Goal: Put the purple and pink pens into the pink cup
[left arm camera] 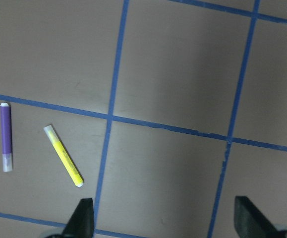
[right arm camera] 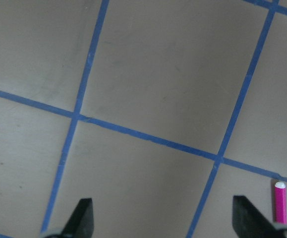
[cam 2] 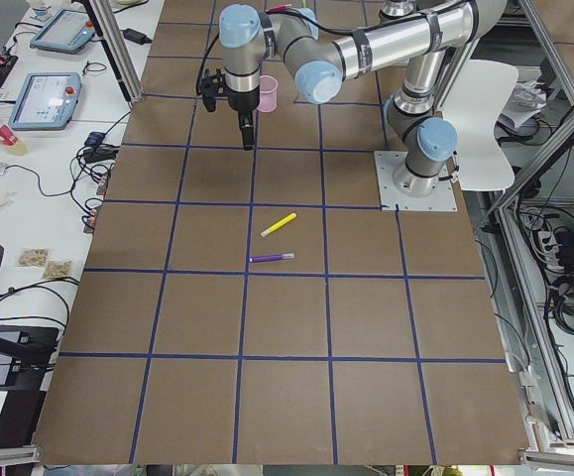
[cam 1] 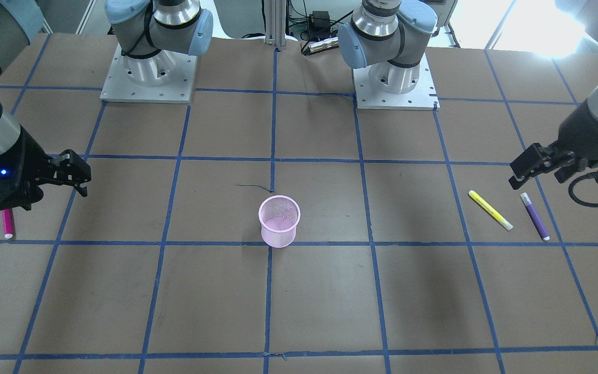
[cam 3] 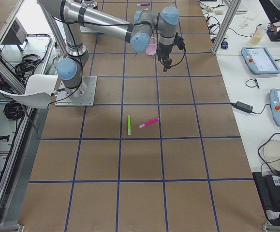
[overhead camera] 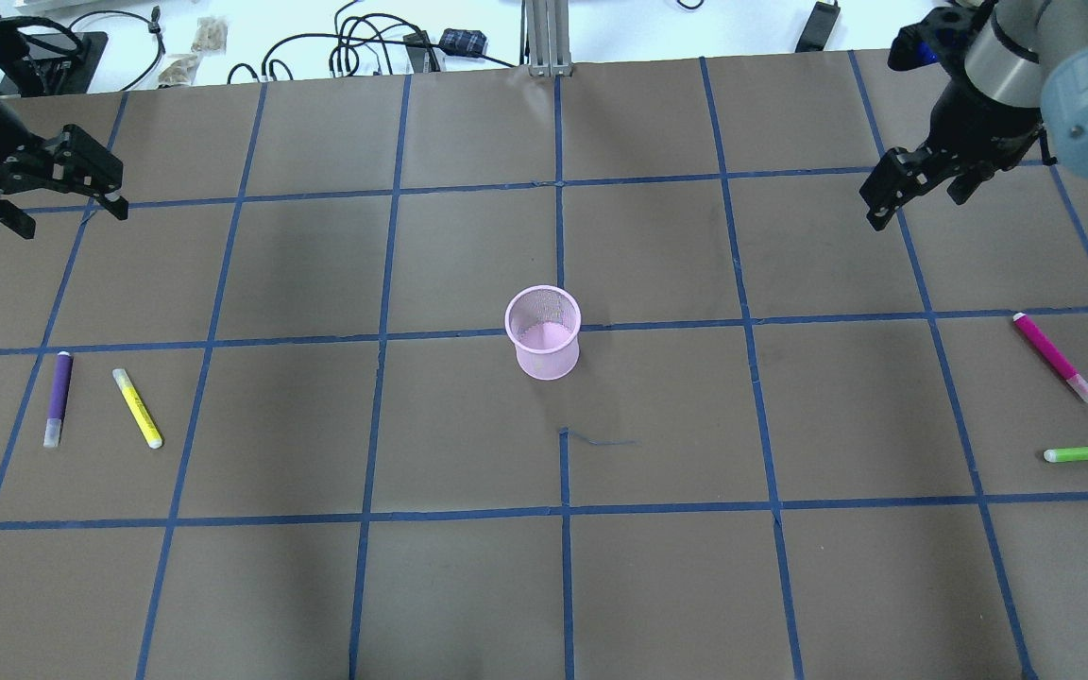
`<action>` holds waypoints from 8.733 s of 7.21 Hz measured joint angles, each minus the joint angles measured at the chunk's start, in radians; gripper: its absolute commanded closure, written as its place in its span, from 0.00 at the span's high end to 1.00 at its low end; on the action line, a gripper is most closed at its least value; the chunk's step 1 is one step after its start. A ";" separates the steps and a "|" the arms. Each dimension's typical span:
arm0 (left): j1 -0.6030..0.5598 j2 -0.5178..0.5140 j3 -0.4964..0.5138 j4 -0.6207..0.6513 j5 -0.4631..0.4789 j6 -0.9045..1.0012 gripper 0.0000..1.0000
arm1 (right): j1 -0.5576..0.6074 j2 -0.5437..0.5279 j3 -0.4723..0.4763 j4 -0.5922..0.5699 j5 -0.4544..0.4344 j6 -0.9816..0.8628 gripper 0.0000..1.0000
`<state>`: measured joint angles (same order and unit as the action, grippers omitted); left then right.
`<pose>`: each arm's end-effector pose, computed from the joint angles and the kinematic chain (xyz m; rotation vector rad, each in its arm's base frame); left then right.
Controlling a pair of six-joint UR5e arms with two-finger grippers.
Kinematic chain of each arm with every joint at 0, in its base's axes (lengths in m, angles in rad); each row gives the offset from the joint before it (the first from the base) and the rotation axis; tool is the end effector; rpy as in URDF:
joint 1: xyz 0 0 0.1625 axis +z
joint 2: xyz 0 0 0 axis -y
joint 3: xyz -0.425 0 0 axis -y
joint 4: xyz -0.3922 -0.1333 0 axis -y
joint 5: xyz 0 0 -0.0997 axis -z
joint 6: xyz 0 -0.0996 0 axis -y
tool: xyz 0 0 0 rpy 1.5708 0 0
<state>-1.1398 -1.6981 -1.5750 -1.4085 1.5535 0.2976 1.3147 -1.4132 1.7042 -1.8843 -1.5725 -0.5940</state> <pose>0.1052 -0.5520 0.4362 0.2086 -3.1290 0.0548 -0.0091 -0.5603 0.3724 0.5264 -3.0860 0.0310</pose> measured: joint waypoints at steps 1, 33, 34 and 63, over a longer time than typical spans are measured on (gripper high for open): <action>0.040 -0.046 -0.003 0.053 0.002 0.104 1.00 | -0.053 0.026 0.072 -0.118 0.004 -0.104 1.00; -0.200 0.036 -0.021 0.038 0.014 -0.209 0.00 | 0.500 -0.036 0.282 -0.963 0.346 0.220 0.00; -0.223 0.046 -0.021 0.031 0.015 -0.241 0.00 | 0.535 0.033 0.280 -1.081 0.339 0.258 0.00; -0.824 -0.239 -0.455 1.597 0.023 -0.485 0.00 | 0.350 0.007 -0.285 0.341 -0.078 0.660 1.00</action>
<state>-1.9633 -1.9376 -2.0304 0.1886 1.5764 -0.1877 1.6643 -1.4059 1.4196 -1.5436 -1.6503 0.0665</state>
